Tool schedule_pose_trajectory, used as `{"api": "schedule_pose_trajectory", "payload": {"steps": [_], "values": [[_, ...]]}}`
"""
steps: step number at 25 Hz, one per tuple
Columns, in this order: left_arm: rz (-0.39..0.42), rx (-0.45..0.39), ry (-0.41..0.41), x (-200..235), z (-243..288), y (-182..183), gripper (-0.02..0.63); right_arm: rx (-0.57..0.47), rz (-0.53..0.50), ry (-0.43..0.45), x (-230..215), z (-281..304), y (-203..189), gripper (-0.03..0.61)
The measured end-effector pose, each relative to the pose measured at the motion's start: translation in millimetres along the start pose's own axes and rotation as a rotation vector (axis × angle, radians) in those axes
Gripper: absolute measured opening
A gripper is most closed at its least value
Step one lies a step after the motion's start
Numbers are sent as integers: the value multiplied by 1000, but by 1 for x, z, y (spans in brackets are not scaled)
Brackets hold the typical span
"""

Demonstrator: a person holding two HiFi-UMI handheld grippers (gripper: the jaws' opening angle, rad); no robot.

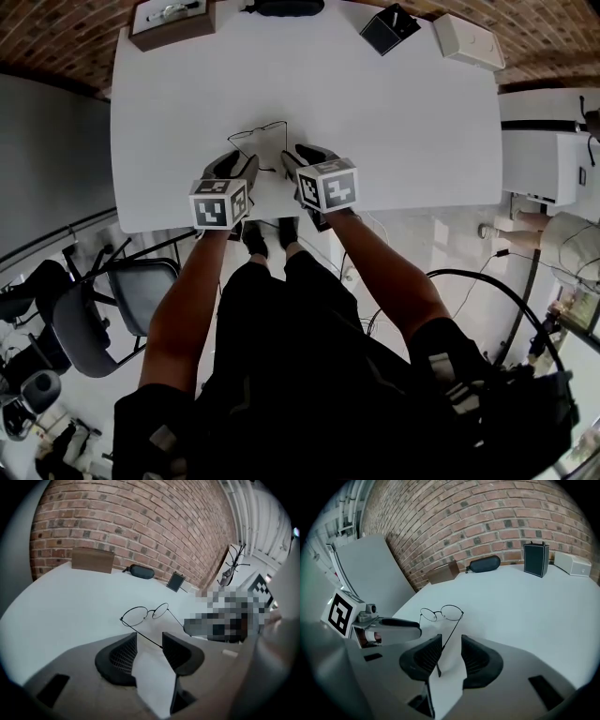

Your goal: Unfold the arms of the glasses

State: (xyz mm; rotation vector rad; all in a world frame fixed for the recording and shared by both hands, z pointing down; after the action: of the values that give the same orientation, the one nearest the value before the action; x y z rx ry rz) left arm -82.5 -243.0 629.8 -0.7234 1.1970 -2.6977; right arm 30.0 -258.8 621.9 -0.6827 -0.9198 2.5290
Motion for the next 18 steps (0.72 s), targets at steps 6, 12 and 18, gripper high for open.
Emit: {"api": "schedule_pose_trajectory", "payload": {"steps": [6, 12, 18], "values": [[94, 14, 19, 11, -2, 7, 170, -8, 13, -6, -8, 0, 1, 116], [153, 21, 43, 24, -4, 14, 170, -27, 35, -20, -15, -1, 4, 116], [211, 33, 22, 25, -2, 16, 170, -44, 31, -34, -23, -2, 8, 117]]}}
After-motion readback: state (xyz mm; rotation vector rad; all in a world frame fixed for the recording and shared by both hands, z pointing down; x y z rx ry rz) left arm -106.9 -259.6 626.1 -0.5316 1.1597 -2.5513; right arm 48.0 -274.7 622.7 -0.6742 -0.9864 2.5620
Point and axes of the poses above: the fingertips, and each gripper's own axes: z forward along the fingers, x to its left, y out of its top, the point moved 2 cm from there along -z, backward along the fingers, and after that the axes turned 6 degrees about -x, right-handed, at the moved point
